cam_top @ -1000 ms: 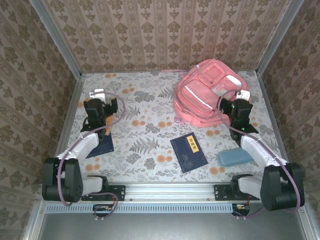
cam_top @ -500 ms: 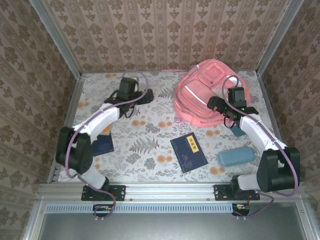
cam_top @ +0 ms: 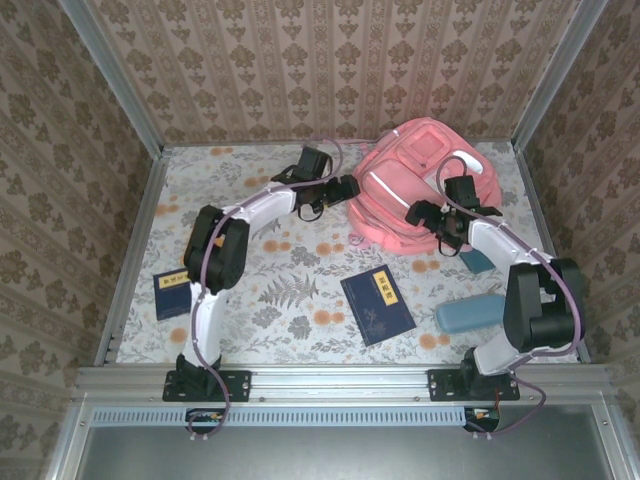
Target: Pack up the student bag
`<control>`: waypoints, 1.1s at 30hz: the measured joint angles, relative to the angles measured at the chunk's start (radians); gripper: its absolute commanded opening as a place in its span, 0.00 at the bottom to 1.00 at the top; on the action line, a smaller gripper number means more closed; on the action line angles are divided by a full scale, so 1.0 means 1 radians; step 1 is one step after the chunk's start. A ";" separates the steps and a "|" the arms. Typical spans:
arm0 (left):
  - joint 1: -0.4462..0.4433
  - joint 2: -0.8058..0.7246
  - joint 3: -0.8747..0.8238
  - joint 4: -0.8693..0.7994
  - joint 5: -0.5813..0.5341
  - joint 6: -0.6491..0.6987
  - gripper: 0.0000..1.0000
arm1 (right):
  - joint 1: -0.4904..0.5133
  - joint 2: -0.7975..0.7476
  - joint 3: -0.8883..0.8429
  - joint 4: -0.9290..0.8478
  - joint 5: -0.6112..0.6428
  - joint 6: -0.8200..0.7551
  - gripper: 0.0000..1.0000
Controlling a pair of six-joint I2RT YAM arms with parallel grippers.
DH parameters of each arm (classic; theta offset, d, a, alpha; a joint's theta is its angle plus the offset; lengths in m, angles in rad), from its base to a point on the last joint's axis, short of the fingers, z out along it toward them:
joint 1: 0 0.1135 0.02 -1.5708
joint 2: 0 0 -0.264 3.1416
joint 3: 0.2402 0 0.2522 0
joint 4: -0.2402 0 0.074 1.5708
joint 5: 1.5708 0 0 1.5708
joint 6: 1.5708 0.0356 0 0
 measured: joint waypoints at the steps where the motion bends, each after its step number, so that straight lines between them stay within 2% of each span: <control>1: -0.001 0.015 0.014 -0.007 0.006 -0.005 0.76 | 0.000 0.008 0.001 0.000 -0.005 0.003 0.99; 9: -0.004 0.144 0.177 -0.054 0.082 -0.023 0.67 | 0.002 0.075 0.014 0.003 -0.065 0.010 0.99; 13: -0.004 0.180 0.226 -0.077 0.089 -0.038 0.49 | 0.009 0.117 0.032 0.003 -0.072 0.009 0.99; 16: 0.000 0.187 0.229 -0.100 0.081 -0.043 0.30 | 0.021 0.150 0.055 -0.001 -0.071 0.008 0.98; 20: 0.019 0.186 0.223 -0.109 0.069 -0.036 0.21 | 0.055 0.203 0.101 -0.012 -0.065 0.001 0.97; 25: 0.066 0.107 0.094 -0.078 0.045 -0.005 0.19 | 0.141 0.249 0.147 -0.026 -0.064 0.008 0.96; 33: 0.229 -0.198 -0.315 -0.071 -0.007 0.077 0.18 | 0.377 0.307 0.216 0.021 -0.092 0.076 0.95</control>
